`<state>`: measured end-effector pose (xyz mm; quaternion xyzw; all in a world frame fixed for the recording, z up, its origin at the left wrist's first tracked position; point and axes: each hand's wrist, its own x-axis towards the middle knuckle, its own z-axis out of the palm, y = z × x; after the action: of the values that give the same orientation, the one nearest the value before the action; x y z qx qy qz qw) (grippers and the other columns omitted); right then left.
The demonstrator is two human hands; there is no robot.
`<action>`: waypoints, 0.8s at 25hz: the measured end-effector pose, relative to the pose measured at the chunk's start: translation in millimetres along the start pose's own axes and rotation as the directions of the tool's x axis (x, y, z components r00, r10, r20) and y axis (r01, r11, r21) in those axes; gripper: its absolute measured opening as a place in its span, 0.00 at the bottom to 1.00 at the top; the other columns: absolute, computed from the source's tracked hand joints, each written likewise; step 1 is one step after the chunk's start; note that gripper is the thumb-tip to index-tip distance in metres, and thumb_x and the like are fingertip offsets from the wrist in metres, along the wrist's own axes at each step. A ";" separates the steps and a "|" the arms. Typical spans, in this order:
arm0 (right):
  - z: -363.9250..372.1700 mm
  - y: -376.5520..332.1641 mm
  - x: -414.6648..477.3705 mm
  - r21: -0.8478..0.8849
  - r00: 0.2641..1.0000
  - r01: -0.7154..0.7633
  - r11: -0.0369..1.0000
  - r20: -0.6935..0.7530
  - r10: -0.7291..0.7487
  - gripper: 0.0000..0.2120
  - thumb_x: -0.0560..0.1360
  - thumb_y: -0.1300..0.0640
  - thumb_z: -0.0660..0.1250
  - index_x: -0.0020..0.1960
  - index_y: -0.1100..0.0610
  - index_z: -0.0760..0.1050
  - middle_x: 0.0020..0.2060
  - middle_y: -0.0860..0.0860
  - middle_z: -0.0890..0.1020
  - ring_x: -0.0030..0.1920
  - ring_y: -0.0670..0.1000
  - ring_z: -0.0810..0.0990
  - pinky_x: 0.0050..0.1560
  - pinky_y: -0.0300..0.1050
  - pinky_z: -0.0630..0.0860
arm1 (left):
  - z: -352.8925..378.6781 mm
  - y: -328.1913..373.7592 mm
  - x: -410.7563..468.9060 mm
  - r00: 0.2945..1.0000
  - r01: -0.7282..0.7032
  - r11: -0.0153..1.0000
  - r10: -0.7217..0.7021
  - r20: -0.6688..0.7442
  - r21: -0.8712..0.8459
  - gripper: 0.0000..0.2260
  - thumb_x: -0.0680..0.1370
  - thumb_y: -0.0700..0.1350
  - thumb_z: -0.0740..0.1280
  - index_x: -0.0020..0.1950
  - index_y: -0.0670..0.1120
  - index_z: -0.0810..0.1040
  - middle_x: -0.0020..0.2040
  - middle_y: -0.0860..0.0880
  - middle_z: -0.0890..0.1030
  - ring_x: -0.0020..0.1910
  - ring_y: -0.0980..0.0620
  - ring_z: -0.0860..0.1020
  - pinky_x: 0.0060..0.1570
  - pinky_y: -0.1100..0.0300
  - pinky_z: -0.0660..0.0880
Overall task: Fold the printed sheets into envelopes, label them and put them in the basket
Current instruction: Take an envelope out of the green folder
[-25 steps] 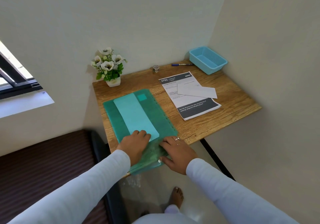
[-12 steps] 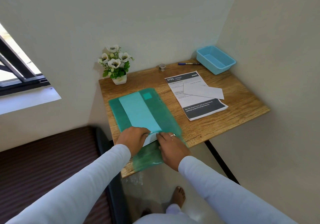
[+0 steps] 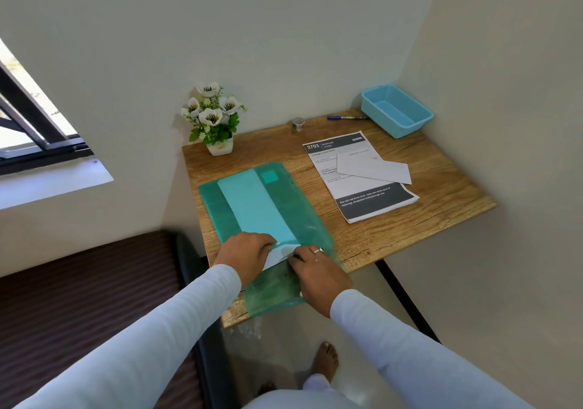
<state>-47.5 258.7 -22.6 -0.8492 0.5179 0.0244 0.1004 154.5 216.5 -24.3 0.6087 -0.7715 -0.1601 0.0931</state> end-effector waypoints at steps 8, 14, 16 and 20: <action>3.2 -1.5 1.1 -0.041 0.999 0.022 0.999 -0.022 -0.023 0.28 0.75 0.63 0.68 0.74 0.58 0.70 0.76 0.55 0.65 0.64 0.62 0.73 0.64 0.57 0.76 | -1.0 0.8 -1.4 1.000 -0.022 1.000 0.022 0.005 0.014 0.12 0.84 0.51 0.61 0.62 0.55 0.81 0.55 0.53 0.85 0.50 0.48 0.82 0.49 0.54 0.80; 3.0 0.5 8.2 -0.144 0.997 0.076 0.987 0.013 -0.075 0.30 0.73 0.60 0.67 0.75 0.59 0.67 0.72 0.54 0.69 0.61 0.61 0.72 0.59 0.57 0.75 | 3.1 -1.3 -11.2 0.990 -0.099 0.991 0.089 0.109 0.088 0.23 0.79 0.56 0.65 0.74 0.56 0.72 0.74 0.54 0.71 0.75 0.48 0.66 0.72 0.48 0.67; -0.6 3.4 7.9 -0.116 0.996 0.086 0.989 0.033 -0.083 0.32 0.73 0.58 0.70 0.75 0.58 0.66 0.72 0.52 0.68 0.63 0.61 0.72 0.62 0.56 0.74 | 5.2 -4.1 -12.5 0.985 -0.100 0.982 0.075 0.156 0.159 0.29 0.78 0.58 0.66 0.78 0.57 0.64 0.80 0.53 0.63 0.80 0.46 0.58 0.77 0.44 0.59; -9.7 14.8 -2.7 -0.029 0.990 0.140 0.990 0.021 -0.139 0.29 0.76 0.60 0.68 0.76 0.57 0.67 0.74 0.49 0.69 0.64 0.59 0.71 0.65 0.55 0.74 | 9.4 -6.9 -11.1 0.983 -0.086 0.978 0.052 0.175 0.191 0.31 0.79 0.60 0.65 0.80 0.58 0.59 0.82 0.52 0.58 0.81 0.46 0.54 0.79 0.43 0.55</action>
<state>-62.5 252.6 -14.9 -0.8844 0.4559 0.0333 0.0941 160.3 227.1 -34.9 0.5720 -0.8093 -0.1304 -0.0282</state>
